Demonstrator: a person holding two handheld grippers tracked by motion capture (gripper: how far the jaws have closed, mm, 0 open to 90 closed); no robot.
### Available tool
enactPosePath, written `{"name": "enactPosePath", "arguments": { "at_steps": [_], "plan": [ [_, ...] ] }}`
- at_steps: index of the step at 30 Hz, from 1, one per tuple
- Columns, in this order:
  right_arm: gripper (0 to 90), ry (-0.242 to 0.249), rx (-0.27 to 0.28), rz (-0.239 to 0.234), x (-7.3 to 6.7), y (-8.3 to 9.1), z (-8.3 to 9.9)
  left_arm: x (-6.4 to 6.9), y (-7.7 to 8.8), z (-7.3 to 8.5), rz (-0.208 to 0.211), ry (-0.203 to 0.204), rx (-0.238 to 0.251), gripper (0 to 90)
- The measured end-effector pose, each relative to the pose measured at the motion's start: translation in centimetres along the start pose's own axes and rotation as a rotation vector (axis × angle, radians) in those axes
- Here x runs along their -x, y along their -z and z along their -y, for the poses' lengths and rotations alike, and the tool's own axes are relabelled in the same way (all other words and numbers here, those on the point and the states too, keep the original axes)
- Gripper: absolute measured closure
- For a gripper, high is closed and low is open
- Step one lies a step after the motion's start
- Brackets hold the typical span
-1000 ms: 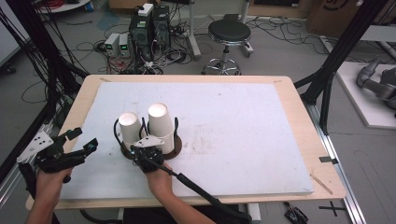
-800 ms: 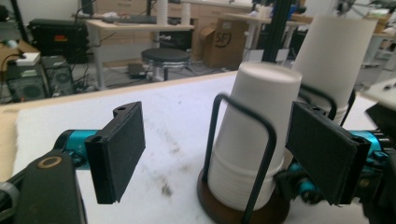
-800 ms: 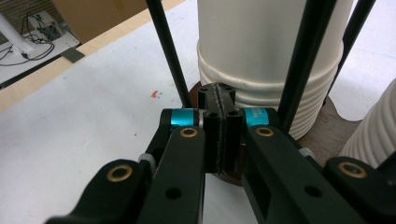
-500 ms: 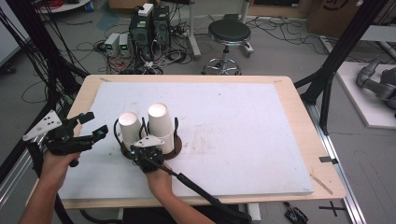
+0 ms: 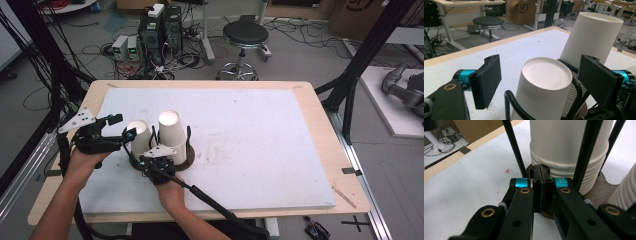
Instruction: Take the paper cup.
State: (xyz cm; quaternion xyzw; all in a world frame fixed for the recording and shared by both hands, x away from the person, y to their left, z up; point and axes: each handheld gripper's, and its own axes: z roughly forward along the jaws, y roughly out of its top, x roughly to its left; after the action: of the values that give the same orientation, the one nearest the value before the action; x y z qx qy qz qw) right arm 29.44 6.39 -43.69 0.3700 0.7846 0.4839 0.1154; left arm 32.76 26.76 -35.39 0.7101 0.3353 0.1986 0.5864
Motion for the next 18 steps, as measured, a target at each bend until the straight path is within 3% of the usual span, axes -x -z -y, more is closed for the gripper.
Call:
{"name": "enactPosePath", "arguments": {
  "at_steps": [10,18],
  "plan": [
    [90.0,-0.006,-0.003,-0.006,0.0,0.0,0.0,0.4,-1.4,0.3,0.013,-0.011,-0.051,33.8],
    [90.0,-0.005,-0.004,-0.011,0.1,0.0,0.0,0.4,-1.5,0.4,0.012,-0.012,-0.056,33.6]
  ]
}}
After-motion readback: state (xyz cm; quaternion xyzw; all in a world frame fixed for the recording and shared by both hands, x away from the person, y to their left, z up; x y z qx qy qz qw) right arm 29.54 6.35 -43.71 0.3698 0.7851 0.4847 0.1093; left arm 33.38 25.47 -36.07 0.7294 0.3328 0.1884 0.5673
